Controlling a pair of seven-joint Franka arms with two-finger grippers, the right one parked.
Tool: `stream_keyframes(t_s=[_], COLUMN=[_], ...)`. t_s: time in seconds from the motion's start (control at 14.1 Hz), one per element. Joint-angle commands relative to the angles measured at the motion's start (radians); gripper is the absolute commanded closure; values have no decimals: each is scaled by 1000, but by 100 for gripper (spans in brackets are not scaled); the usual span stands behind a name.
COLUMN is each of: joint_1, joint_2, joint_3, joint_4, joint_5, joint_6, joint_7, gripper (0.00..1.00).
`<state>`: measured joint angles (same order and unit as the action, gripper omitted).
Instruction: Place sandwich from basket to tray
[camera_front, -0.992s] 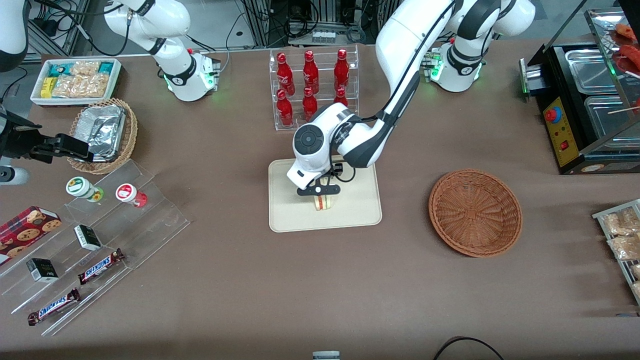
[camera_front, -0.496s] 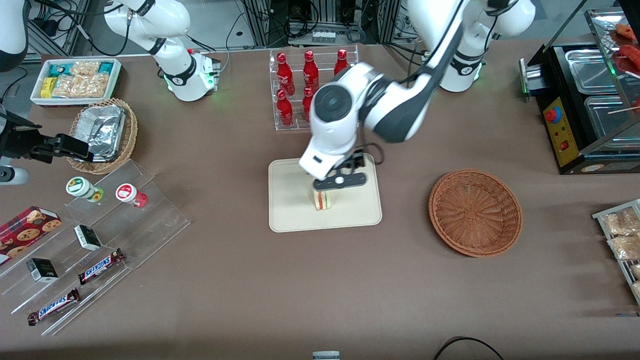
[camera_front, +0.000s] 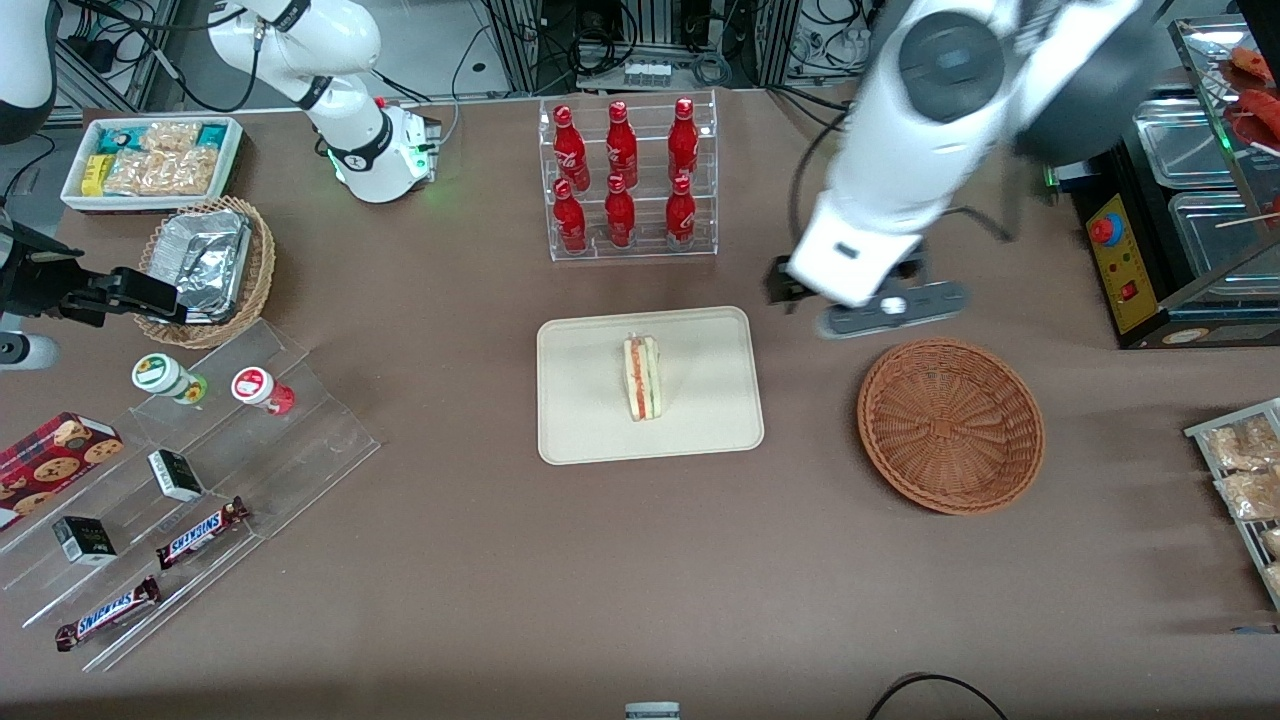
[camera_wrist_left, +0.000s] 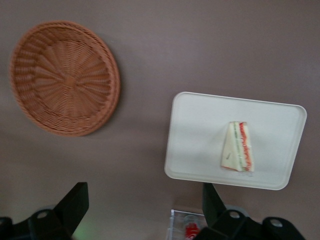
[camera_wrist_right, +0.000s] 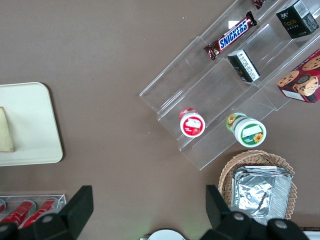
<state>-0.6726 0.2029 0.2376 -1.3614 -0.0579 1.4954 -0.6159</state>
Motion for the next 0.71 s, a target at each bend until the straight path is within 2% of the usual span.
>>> stream_keyframes(t_s=[0.0,0.5,0.64], joint_1=[82,263,306], joint_2=[-85,-183,-192], joint_3=[-8,-8,-8], joint_4=[-80,-133,-133], joint_5=[21,26,61], joint_6=[-20,-43,-70], joint_7=[124,359,436], gripper=[0,0,0])
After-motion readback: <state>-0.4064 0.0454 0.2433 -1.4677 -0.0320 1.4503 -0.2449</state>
